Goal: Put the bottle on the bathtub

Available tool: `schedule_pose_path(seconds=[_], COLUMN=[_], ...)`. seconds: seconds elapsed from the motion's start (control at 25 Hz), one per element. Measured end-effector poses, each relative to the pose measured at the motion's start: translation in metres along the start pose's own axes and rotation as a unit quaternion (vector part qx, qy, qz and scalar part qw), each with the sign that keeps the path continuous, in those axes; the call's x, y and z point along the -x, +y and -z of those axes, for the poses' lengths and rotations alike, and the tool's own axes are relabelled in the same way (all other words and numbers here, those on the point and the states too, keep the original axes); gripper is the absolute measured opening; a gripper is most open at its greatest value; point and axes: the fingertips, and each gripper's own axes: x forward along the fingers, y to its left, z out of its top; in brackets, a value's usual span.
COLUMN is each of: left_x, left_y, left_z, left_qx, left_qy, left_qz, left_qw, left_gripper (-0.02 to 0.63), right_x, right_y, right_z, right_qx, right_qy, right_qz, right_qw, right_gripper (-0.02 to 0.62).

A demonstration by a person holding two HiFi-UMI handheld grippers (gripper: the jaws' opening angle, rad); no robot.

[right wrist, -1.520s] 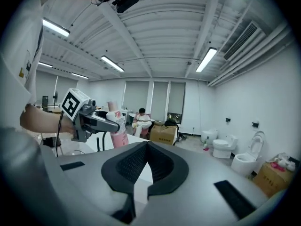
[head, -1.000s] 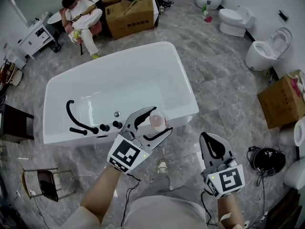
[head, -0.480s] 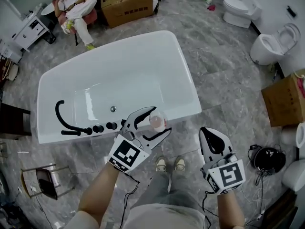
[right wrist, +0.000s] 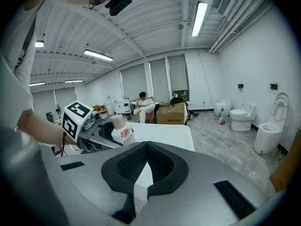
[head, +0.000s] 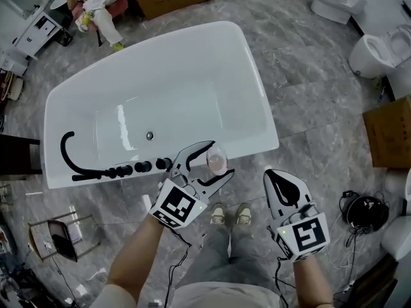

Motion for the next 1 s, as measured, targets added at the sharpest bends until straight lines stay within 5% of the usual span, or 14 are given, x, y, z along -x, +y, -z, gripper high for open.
schedule_pose_path(seconds=[0.72,1.0], left_x=[-0.081,-0.099], left_y=[0.000,-0.004], left_z=[0.136,0.162], left_qx=[0.033,0.026], left_qy=[0.057,0.073], left_qz=[0.005,-0.003], left_qw=[0.9978,0.9970], left_gripper=[0.333,0.333], right_x=[-0.053,-0.053], right_y=[-0.035,-0.038], right_z=[0.082,0.097], right_qx=[0.009,0.011], right_qy=[0.032,0.029], right_qz=[-0.028,-0.034], right_qw=[0.999,0.999], right_gripper=[0.029,0.029])
